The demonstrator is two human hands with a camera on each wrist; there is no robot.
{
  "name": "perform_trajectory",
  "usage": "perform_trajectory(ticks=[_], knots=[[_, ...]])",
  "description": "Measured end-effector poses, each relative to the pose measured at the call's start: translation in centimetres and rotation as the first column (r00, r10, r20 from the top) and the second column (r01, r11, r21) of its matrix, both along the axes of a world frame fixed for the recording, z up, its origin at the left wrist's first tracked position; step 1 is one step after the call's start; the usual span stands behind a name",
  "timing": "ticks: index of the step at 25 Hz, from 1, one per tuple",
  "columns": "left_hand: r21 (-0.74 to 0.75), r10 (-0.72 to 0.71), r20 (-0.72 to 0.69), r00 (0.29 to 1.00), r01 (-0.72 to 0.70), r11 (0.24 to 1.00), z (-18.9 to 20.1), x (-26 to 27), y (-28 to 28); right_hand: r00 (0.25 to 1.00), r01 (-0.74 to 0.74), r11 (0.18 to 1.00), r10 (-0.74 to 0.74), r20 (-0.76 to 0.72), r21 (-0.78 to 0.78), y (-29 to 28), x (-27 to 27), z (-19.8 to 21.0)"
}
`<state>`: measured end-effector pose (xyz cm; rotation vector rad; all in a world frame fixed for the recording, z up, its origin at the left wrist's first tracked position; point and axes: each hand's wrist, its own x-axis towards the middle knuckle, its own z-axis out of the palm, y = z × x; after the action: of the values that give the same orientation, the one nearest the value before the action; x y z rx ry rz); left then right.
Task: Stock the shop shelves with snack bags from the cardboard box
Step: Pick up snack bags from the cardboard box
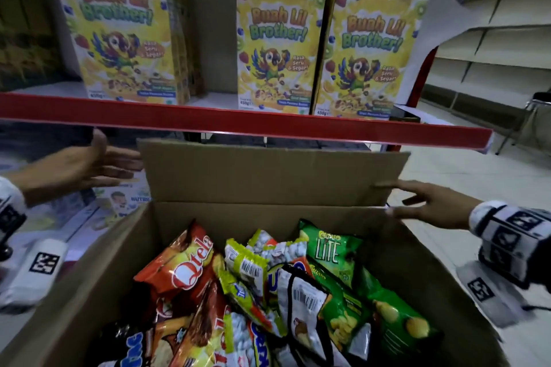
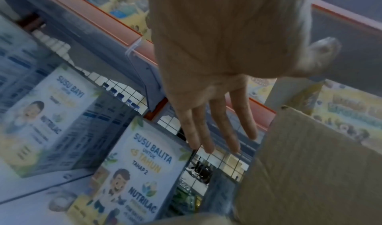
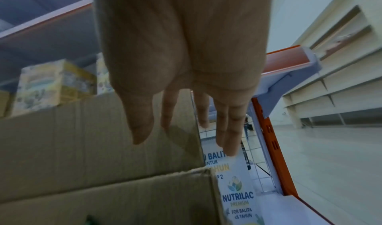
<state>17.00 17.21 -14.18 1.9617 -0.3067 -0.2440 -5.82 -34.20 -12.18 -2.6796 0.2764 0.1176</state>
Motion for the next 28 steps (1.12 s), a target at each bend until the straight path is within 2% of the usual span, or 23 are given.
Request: perform_trajectory(ticks=[2,4,6,8,11,13,16,18,19,21,22,25,28], knots=[[0.239,-0.113,-0.078,0.991,0.129,0.963,-0.4,-0.5,0.3,0.998,0.003,0.996,-0.008,0.056,0.093,-0.7,0.9,0.7],[0.349,-0.182,-0.126,0.975,0.215,0.912,-1.0,-1.6,-0.9,0.998,0.021,0.987,-0.029,0.05,0.16,-1.1,1.8,0.4],[0.309,-0.126,-0.138,0.982,0.164,0.937,-1.5,-2.6,-2.9,0.999,0.05,0.961,-0.051,-0.003,0.273,-1.1,2.3,-0.4],[0.275,-0.087,-0.079,0.993,0.105,0.956,-1.9,-3.1,-4.4,0.996,0.09,0.916,-0.087,-0.025,0.391,-0.9,1.9,-0.7],[0.202,0.049,0.041,0.998,-0.056,0.978,-1.3,-4.3,-4.5,0.993,0.097,0.897,-0.118,0.023,0.431,-0.7,0.1,-0.1],[0.155,0.089,0.109,0.99,-0.106,0.982,-1.1,-5.2,-3.7,0.996,0.065,0.924,-0.085,0.037,0.376,-0.5,-1.5,0.2],[0.195,0.02,0.15,0.988,-0.049,0.979,-0.9,-6.5,-1.3,0.999,0.002,0.987,-0.008,0.035,0.16,0.0,-4.0,0.6],[0.429,-0.166,0.289,0.943,0.028,0.903,-1.6,-6.4,0.4,0.998,-0.019,1.0,0.02,0.053,-0.018,0.1,-5.0,1.0],[0.57,-0.271,0.329,0.905,0.038,0.821,-1.8,-6.2,0.9,0.997,-0.032,0.996,0.038,0.071,-0.088,0.1,-5.3,1.2],[0.707,-0.407,0.401,0.82,0.006,0.708,-2.0,-6.0,0.7,0.993,-0.09,0.98,0.102,0.062,-0.18,0.2,-5.3,1.3],[0.725,-0.435,0.404,0.805,0.008,0.689,-2.1,-5.9,0.4,0.992,-0.117,0.971,0.126,0.027,-0.208,0.2,-5.1,1.3],[0.827,-0.467,0.234,0.853,0.078,0.557,-1.7,-5.6,-1.5,0.995,-0.102,0.946,0.099,-0.026,-0.308,0.1,-4.1,1.1],[0.849,-0.371,0.164,0.914,0.06,0.524,-1.3,-5.3,-3.5,0.999,0.024,0.96,-0.012,0.045,-0.28,-0.2,-2.8,1.0]])
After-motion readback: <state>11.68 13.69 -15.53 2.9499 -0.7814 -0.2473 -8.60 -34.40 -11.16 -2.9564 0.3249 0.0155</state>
